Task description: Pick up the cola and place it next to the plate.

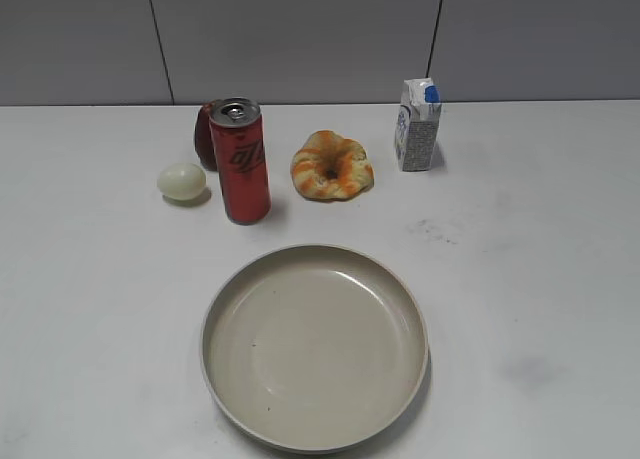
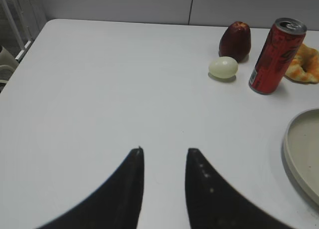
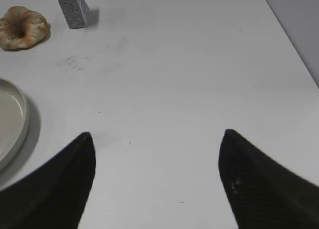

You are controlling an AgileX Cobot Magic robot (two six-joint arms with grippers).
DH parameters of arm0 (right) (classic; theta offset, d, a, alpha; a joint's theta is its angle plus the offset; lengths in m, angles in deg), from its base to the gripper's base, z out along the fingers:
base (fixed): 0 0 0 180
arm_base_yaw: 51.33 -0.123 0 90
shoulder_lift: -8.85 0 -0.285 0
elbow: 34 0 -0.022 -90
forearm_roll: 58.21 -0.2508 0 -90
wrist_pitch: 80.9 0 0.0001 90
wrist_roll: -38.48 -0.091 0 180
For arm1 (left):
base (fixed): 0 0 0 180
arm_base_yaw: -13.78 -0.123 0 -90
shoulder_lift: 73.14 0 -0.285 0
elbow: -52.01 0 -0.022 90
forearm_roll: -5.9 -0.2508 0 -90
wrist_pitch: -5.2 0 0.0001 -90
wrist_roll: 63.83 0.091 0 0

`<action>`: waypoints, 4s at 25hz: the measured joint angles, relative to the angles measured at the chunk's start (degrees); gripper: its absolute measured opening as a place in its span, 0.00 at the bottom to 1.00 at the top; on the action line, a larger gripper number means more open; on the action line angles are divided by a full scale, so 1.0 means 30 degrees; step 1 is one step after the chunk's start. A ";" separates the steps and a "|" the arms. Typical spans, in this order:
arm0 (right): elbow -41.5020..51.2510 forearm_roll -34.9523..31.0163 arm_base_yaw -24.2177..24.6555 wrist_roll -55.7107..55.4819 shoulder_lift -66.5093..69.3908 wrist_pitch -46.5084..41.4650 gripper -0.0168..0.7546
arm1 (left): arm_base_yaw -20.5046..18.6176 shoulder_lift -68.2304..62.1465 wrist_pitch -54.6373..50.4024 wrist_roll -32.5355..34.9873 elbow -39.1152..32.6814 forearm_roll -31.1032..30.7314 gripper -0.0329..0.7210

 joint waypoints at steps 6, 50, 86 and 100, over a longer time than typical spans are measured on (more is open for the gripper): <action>0.0000 -0.0021 0.0000 0.0000 0.0000 0.0000 0.78 | 0.0000 0.0000 0.0000 0.0000 0.0000 0.0000 0.35; -1.8260 -0.3576 -0.8946 0.3415 3.1720 0.4170 0.78 | 0.0000 0.0000 0.0000 0.0000 0.0000 0.0000 0.35; -3.1167 -0.2695 -1.2916 0.3026 4.5044 0.4502 0.85 | 0.0000 0.0000 0.0000 0.0000 0.0000 0.0000 0.35; -3.1167 -0.2840 -1.2916 0.3651 4.5179 0.4130 0.71 | 0.0000 0.0000 0.0000 0.0000 0.0000 0.0000 0.35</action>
